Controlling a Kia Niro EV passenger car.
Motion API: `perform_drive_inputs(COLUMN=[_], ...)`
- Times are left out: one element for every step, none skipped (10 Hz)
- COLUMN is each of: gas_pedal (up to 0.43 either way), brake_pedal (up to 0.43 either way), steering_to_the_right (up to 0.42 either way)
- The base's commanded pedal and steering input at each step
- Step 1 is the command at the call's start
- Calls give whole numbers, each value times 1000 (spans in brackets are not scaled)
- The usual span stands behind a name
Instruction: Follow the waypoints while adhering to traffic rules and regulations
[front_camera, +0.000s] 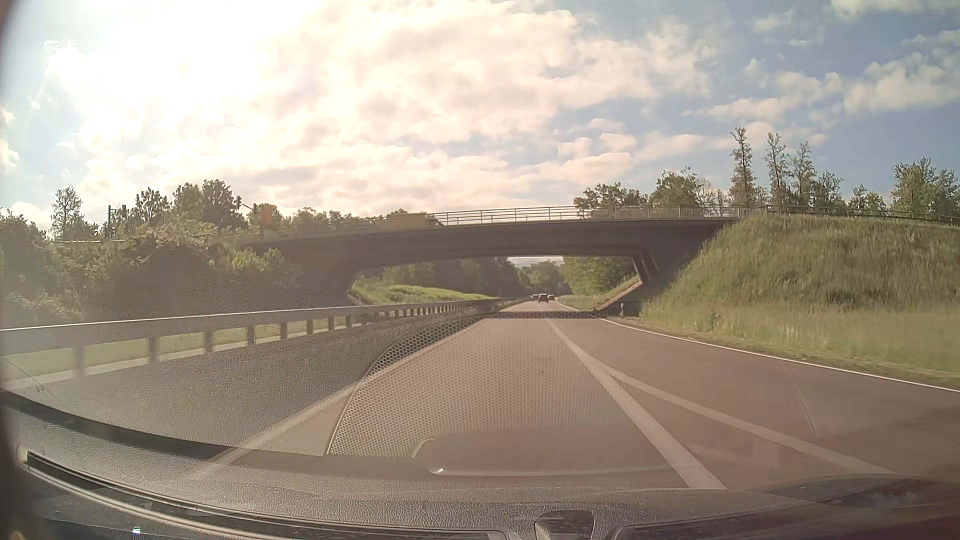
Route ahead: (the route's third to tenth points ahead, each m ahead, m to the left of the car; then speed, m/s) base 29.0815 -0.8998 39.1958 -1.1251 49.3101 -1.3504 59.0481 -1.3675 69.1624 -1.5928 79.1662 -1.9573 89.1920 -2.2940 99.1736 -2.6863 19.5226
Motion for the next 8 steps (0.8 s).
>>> perform_drive_inputs(gas_pedal=[177,177,177,177,177,177,177,177], brake_pedal=[0,0,0,0,0,0,0,0], steering_to_the_right=[-1,-1,-1,-1,-1,-1,-1,-1])
